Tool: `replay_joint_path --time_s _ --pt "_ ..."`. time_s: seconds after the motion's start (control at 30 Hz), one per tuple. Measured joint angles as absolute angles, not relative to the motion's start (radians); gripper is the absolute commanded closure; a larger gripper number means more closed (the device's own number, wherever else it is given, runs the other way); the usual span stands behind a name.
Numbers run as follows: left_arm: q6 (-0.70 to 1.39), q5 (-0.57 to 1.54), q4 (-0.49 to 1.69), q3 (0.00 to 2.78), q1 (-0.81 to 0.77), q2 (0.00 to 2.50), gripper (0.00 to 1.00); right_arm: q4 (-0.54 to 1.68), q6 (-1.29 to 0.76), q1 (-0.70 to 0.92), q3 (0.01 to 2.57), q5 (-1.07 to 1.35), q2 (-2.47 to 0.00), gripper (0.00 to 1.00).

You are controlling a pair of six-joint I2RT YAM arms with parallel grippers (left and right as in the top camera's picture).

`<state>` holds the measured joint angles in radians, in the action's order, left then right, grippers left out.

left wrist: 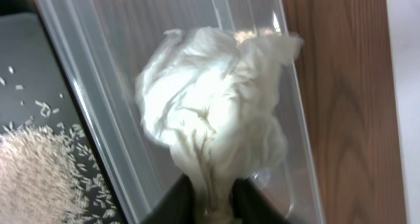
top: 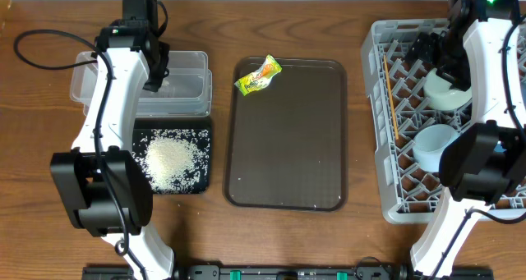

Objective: Sort waste into correct bins and load items into the dishwasher rack
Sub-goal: 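Carry the tissue into the clear plastic bin and release it, then reach the left gripper back to the snack wrapper and grasp it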

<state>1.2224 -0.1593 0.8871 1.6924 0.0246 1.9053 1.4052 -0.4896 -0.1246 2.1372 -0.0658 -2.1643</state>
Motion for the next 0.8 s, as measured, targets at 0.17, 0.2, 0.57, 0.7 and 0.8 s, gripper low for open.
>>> replay_joint_path --time_s 0.17,0.2,0.57,0.7,0.8 --pt "1.269 -0.18 0.881 1.692 0.025 1.906 0.35 1.405 -0.49 -0.125 2.137 -0.066 -2.164 0.01" --pt "1.275 -0.183 0.879 1.692 0.025 1.906 0.32 1.405 -0.49 -0.125 2.137 -0.066 -2.164 0.01" --pt "0.995 -0.123 0.699 1.692 0.007 1.893 0.32 1.406 -0.49 -0.125 2.137 -0.066 -2.164 0.01" --pt "0.71 0.031 0.585 1.689 -0.059 1.843 0.28 1.406 -0.49 -0.125 2.137 -0.066 -2.164 0.01" --pt "0.482 0.131 0.527 1.689 -0.16 1.795 0.26 1.405 -0.49 -0.125 2.137 -0.066 -2.164 0.01"
